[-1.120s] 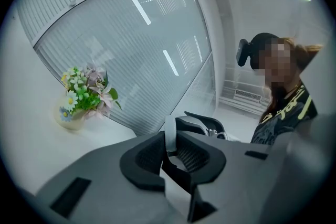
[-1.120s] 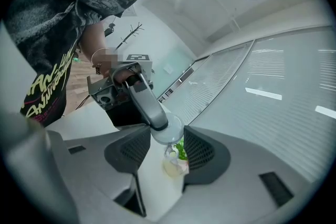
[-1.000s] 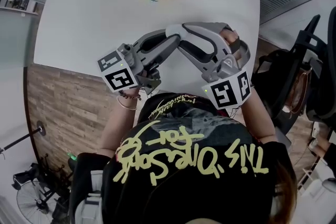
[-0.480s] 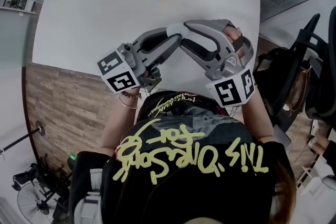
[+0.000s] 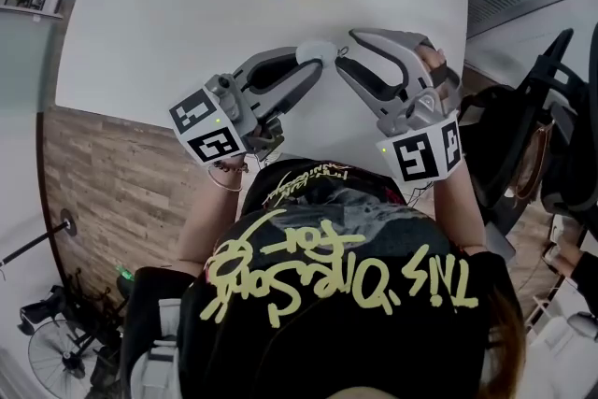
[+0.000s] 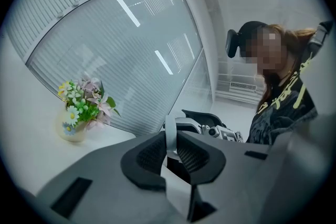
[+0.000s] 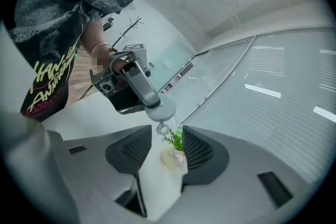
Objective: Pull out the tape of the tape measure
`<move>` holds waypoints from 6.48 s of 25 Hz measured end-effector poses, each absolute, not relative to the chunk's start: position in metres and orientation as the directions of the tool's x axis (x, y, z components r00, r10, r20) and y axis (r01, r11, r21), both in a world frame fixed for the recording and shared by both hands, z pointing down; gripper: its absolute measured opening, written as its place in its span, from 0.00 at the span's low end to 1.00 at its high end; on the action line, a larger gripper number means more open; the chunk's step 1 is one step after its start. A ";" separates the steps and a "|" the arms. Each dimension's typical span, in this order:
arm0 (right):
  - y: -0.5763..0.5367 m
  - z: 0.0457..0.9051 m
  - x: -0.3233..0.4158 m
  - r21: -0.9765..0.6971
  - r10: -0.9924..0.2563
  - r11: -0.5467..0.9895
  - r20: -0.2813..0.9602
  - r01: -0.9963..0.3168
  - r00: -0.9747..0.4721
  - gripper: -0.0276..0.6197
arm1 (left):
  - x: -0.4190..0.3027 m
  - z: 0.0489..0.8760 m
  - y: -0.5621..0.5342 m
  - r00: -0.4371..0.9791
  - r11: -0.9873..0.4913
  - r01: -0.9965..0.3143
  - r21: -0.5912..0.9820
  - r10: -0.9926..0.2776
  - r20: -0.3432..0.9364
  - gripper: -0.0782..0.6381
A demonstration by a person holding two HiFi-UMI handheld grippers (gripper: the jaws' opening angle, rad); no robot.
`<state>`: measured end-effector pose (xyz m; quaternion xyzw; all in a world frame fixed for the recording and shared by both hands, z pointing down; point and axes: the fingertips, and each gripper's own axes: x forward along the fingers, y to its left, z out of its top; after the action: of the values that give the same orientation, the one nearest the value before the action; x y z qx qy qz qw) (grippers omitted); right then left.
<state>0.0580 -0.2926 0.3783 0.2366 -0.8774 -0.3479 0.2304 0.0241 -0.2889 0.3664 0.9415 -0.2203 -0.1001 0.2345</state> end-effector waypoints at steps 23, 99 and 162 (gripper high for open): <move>-0.306 0.371 0.070 0.751 -0.663 0.581 0.211 -0.315 -0.718 0.14 | -0.005 0.357 -0.282 0.875 -0.812 -0.394 0.431 -0.475 -0.096 0.19; -0.383 0.371 0.142 0.783 -0.847 0.421 0.159 -0.457 -0.507 0.14 | -0.117 0.363 -0.244 0.812 -0.758 -0.530 0.380 -0.583 -0.030 0.19; -0.358 0.378 0.078 0.758 -0.874 0.406 0.160 -0.511 -0.458 0.14 | -0.131 0.367 -0.288 0.914 -0.855 -0.359 0.375 -0.402 -0.042 0.19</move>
<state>0.0784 -0.3583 0.3781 0.4382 -0.7901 -0.3240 0.2806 -0.1312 -0.2879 0.3669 0.9612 -0.1980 -0.0596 0.1826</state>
